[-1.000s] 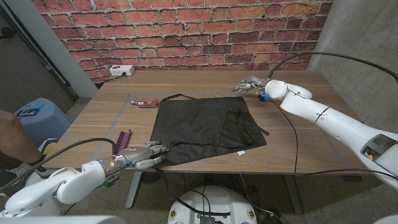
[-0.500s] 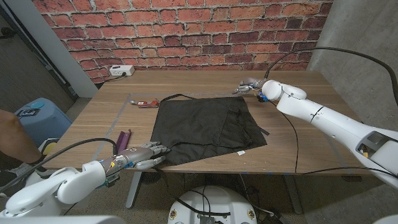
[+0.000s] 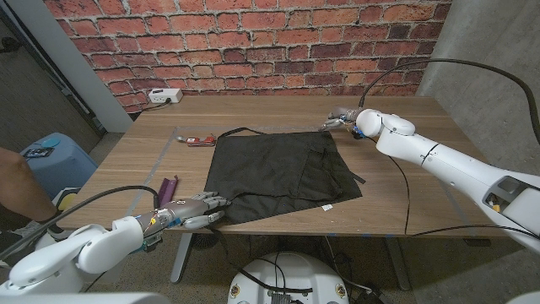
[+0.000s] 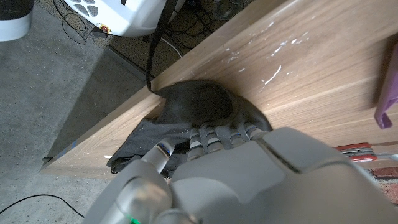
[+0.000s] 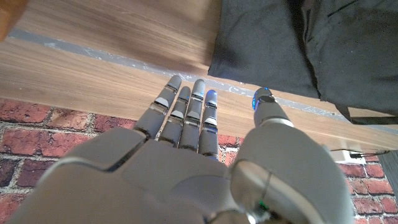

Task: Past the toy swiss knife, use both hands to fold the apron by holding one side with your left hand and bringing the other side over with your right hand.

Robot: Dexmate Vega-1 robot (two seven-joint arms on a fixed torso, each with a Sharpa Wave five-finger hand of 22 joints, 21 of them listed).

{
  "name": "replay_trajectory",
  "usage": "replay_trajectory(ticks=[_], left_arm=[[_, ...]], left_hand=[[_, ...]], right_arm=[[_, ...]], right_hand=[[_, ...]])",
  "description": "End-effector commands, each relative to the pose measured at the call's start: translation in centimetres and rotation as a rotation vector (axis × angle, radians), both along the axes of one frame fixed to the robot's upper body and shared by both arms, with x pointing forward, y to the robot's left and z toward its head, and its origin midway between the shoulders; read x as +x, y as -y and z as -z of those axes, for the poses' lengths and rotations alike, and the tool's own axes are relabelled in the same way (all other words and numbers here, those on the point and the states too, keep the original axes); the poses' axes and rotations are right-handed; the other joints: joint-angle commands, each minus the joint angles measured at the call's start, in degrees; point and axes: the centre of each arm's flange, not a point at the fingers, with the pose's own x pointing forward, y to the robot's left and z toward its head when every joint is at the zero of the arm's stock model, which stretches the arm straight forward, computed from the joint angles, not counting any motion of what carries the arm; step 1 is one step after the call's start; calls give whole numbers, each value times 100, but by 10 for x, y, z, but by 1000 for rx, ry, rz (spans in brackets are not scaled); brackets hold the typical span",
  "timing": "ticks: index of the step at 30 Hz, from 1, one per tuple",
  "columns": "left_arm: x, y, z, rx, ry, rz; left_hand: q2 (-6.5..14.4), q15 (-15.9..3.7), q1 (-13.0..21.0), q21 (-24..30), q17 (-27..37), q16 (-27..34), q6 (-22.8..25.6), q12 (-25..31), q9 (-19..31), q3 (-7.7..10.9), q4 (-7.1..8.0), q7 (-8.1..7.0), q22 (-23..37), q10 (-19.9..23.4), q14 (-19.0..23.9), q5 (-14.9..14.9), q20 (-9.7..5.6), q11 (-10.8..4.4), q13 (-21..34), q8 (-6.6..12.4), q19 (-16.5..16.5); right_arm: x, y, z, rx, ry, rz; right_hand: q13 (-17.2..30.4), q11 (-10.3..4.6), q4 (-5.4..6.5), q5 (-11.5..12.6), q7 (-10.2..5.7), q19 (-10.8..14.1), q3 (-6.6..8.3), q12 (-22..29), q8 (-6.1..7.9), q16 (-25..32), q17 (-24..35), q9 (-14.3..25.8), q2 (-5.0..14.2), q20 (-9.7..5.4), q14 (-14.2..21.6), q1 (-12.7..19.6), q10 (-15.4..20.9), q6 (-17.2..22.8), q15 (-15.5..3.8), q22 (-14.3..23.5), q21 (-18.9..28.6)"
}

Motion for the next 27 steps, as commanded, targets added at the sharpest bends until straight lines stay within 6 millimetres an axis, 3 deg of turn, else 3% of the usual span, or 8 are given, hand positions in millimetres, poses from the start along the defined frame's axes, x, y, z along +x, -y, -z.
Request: replay_trajectory(ticks=[1,22,27], left_arm=[[3,2,-3,-2,-8,4],[3,8,-4,-5,-11,0],[4,10,-4,-6,-15,5]], left_hand=[[-322,34,-341,37,2,-28,-29,-20,31,52,4,-24,10,-28,-204,37,-16,-35,10,26,-1204],[-323,36,-337,37,3,-29,-29,-19,32,93,3,-32,7,-34,-199,39,-12,-33,11,32,-1187],[-324,38,-337,38,3,-29,-24,-20,33,101,3,-31,7,-39,-197,39,-7,-32,11,35,-1178]], right_arm=[[6,5,6,-61,-9,35],[19,6,12,-87,-26,37],[18,6,14,-81,-12,40]], right_hand=[[50,-46,17,-7,-50,24,-30,63,3,22,37,20,-7,-50,22,84,36,57,-71,14,-15],[208,-134,32,7,-155,46,-68,289,27,80,126,34,-26,-84,167,234,162,285,-185,15,-15],[310,-163,29,12,-197,109,-88,478,66,143,187,44,-26,-115,308,331,353,492,-289,15,3]])
